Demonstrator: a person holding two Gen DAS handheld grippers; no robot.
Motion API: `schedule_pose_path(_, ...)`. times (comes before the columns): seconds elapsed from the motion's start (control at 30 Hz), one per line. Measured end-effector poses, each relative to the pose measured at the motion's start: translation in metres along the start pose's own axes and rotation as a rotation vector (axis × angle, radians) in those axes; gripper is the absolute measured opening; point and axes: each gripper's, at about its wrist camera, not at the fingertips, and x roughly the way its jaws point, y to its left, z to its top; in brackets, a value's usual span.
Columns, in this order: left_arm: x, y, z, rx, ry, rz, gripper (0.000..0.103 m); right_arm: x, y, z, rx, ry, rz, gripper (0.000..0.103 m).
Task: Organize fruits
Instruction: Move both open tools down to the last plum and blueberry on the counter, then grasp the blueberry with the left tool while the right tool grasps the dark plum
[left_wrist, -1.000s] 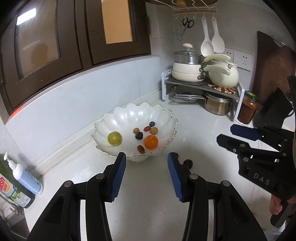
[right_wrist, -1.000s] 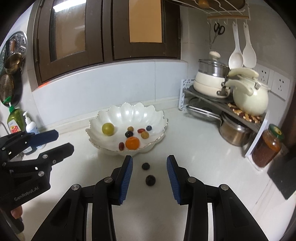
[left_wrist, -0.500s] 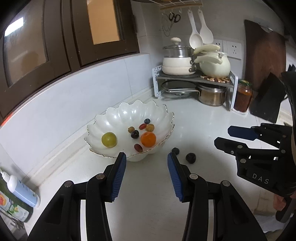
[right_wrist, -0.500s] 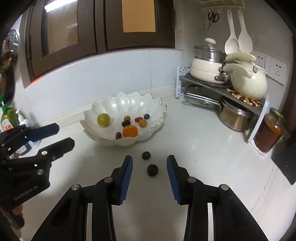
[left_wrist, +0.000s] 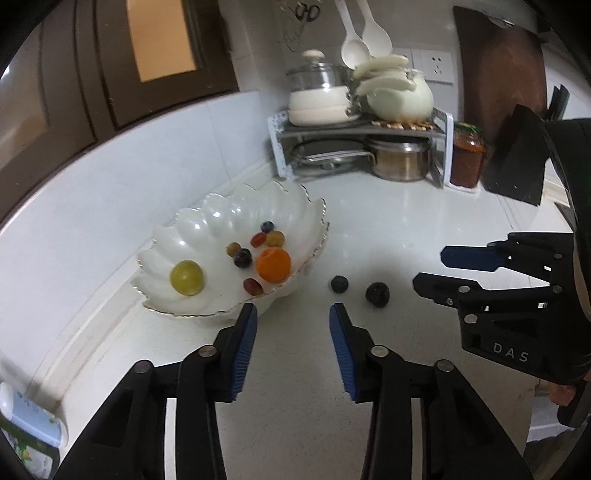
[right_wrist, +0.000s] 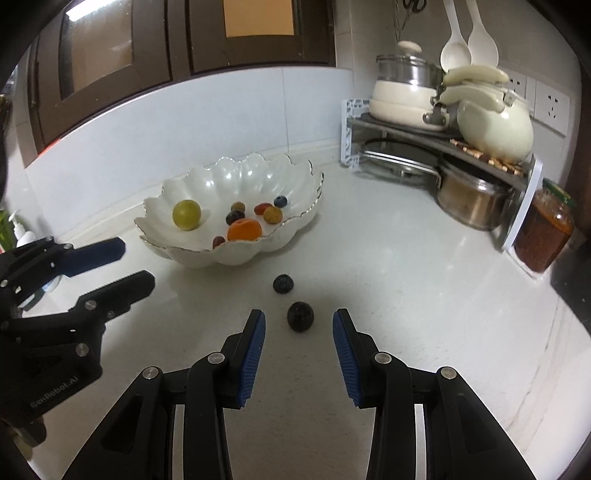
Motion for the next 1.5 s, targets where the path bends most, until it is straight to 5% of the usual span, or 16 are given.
schedule_pose_path(0.57, 0.064, -0.015, -0.003, 0.137, 0.033, -0.117, 0.032, 0.039, -0.002, -0.005, 0.071, 0.022, -0.035, 0.040)
schedule_pose_path(1.5, 0.125, -0.035, 0.001, 0.286, 0.067, -0.164, 0.029, 0.083, -0.012, -0.006, 0.146, 0.067, 0.014, 0.034)
